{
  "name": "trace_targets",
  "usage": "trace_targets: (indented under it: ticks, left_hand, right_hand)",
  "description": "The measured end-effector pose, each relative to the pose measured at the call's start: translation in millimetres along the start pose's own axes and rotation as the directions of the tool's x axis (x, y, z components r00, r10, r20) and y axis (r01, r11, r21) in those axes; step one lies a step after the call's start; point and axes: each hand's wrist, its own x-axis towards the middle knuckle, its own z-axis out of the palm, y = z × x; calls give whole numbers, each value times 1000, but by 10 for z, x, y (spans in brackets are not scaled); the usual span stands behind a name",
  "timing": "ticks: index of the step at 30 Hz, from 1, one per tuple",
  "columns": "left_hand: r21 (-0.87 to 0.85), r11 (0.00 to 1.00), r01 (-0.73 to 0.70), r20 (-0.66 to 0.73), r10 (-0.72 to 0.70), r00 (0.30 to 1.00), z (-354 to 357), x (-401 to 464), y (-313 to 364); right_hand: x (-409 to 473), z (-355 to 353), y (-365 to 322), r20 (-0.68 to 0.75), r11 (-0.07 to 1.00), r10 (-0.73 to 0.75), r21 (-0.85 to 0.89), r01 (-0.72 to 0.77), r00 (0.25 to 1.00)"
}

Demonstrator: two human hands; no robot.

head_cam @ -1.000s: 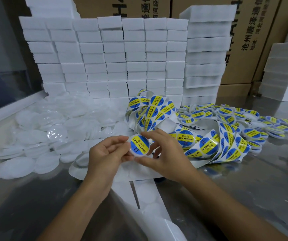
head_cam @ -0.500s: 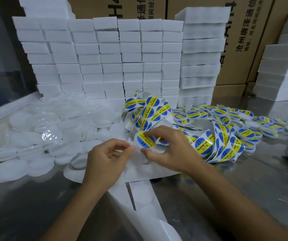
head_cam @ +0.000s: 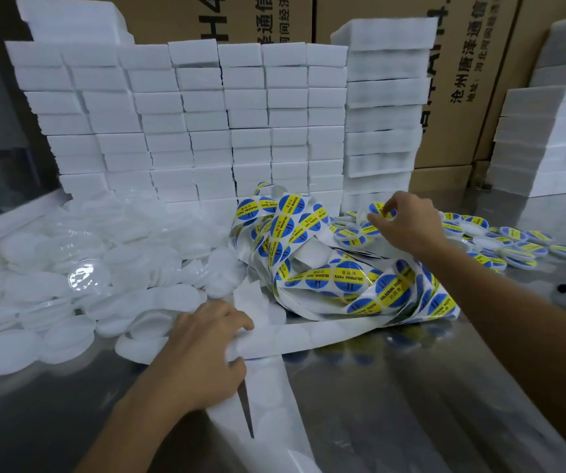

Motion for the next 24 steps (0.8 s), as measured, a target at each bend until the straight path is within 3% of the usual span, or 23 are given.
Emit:
trace_targets:
  ticks: [8, 12, 16, 20, 24]
  left_hand:
    - [-33, 999, -12, -73, 10, 997, 84, 38, -23]
    - [32, 999, 14, -197, -8, 980, 56, 66, 3]
    - [18, 999, 32, -302, -25, 953, 34, 73, 45]
    - [-34, 999, 6, -302, -16, 953, 71, 66, 22]
    - [-77, 995, -59, -390, 25, 921, 79, 77, -4]
  right_hand:
    - [133, 183, 76, 83, 982, 112, -161, -98, 990]
    - [8, 121, -163, -12, 983, -78, -169, 75, 997]
    - [-396, 112, -568, -35, 971, -233, 41, 235, 972]
    - [-955, 165, -969, 133, 869, -369, 400, 290, 920]
    - [-1450, 237, -1255, 151, 763, -557, 481, 432, 817]
